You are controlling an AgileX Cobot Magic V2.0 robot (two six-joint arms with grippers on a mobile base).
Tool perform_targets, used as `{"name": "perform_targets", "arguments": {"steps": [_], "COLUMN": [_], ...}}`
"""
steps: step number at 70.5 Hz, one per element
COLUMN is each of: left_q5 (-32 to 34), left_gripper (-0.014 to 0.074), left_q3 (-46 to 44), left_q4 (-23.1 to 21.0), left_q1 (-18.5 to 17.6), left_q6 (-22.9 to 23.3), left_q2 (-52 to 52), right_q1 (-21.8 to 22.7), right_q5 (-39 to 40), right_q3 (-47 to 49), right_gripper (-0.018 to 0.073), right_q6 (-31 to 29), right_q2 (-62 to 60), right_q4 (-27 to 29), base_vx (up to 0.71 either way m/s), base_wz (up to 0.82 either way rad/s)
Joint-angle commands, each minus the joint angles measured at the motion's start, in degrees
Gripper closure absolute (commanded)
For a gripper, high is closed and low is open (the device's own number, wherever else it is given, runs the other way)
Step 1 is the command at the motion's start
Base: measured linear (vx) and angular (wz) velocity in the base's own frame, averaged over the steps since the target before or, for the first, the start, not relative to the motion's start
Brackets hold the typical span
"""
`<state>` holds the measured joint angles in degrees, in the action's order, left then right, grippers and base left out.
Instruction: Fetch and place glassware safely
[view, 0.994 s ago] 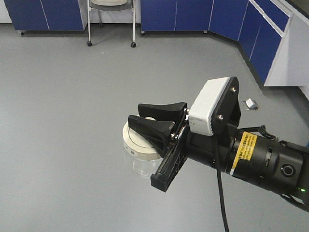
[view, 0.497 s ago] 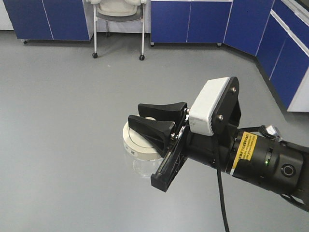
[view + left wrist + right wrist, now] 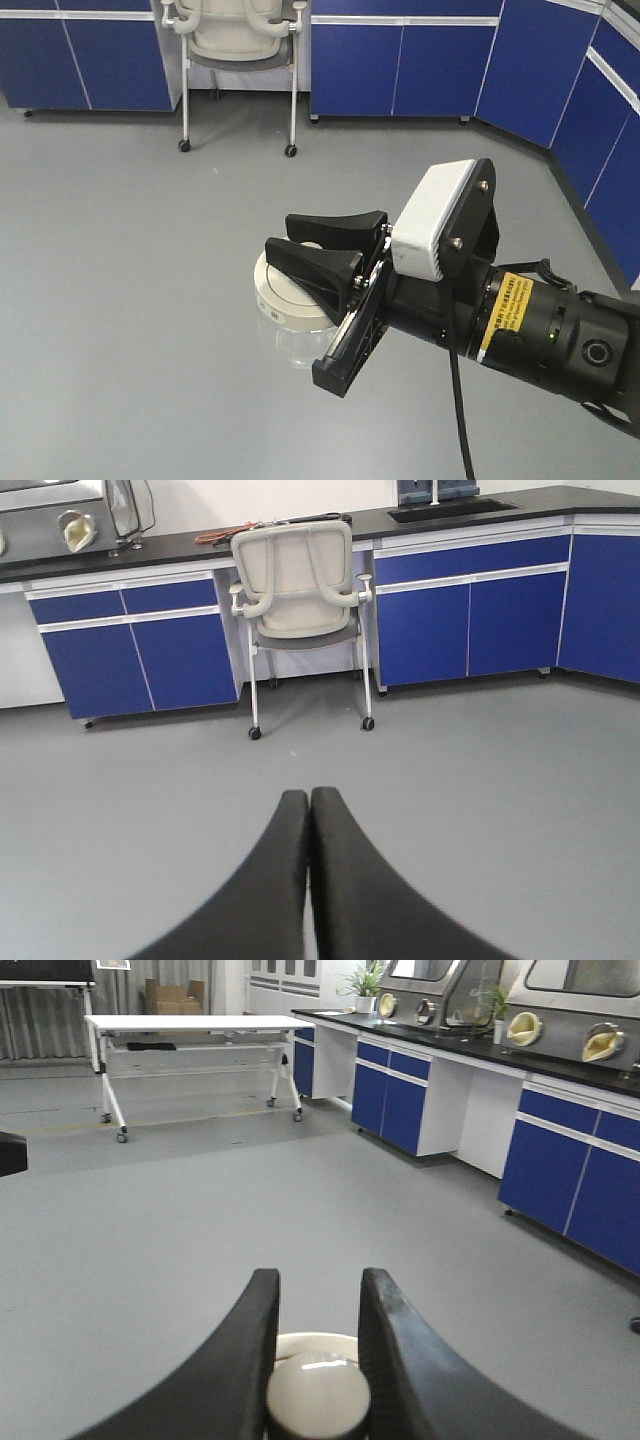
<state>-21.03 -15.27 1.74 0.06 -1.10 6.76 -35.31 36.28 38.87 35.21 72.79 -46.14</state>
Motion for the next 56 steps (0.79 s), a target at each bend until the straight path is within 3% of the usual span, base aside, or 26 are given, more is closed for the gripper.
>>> {"name": "perform_targets", "arguments": {"steps": [1,56], "left_q5": [4.05,4.05], "left_gripper": [0.0603,0.0603], "left_q3": [-1.38,-1.38], "left_q4": [-0.36,-0.36], "left_q1": [-0.33,-0.33], "left_q6": [0.18,0.18], "left_q2": [0.63,0.63], "right_q1": [0.23,0.23], "right_q5": [4.75,4.75], "right_q3": [1.78,1.78], "right_gripper": [0.0563,0.0563], "right_q6": [0.03,0.03], "right_q2": [-1.72,-1.72], "right_q4": [2.1,2.1], "base_vx": [0.53,0.53], "base_wz": [-0.09,-0.04]}}
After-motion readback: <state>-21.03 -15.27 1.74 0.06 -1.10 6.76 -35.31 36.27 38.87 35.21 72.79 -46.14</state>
